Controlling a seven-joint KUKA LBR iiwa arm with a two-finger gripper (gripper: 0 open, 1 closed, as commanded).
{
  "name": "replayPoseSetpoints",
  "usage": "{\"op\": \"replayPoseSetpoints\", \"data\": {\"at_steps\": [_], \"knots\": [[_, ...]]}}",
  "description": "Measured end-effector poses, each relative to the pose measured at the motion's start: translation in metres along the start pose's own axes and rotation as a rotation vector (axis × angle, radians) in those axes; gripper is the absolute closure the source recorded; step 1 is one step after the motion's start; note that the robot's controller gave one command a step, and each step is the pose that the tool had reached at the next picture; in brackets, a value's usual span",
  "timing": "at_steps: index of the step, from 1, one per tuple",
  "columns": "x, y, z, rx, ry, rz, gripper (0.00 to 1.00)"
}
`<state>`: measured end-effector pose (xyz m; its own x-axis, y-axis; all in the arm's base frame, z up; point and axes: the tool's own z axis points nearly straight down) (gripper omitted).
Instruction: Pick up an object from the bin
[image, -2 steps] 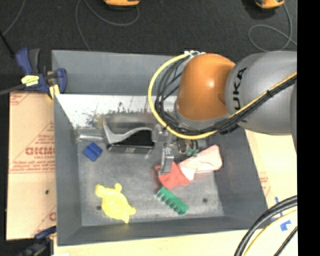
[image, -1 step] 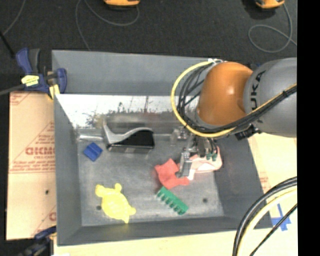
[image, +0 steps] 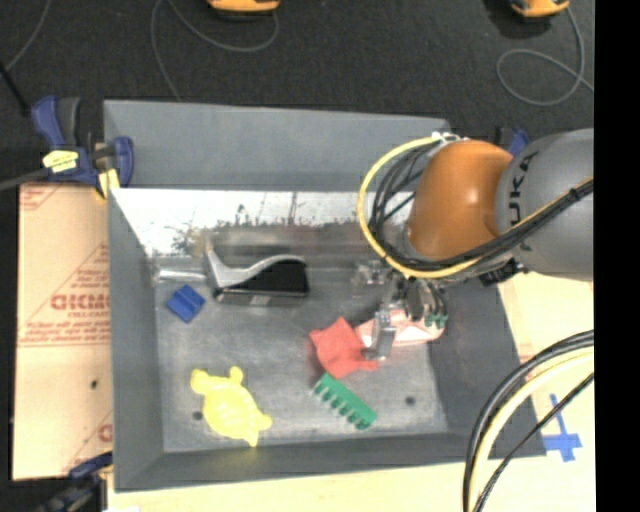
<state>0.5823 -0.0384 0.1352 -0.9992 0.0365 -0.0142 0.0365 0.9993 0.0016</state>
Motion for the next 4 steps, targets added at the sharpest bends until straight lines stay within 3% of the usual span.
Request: {"op": "replayPoseSetpoints", "data": {"at_steps": [1,2,3,4], "knots": [[0.007,0.005,0.023,-0.001,0.005,-0.216,0.00],[0.013,0.001,0.065,-0.003,-0.001,-0.372,1.00],[0.013,0.001,0.065,-0.003,-0.001,-0.371,1.00],[0.012,-0.001,-0.057,-0.003,-0.006,-0.512,1.00]]}}
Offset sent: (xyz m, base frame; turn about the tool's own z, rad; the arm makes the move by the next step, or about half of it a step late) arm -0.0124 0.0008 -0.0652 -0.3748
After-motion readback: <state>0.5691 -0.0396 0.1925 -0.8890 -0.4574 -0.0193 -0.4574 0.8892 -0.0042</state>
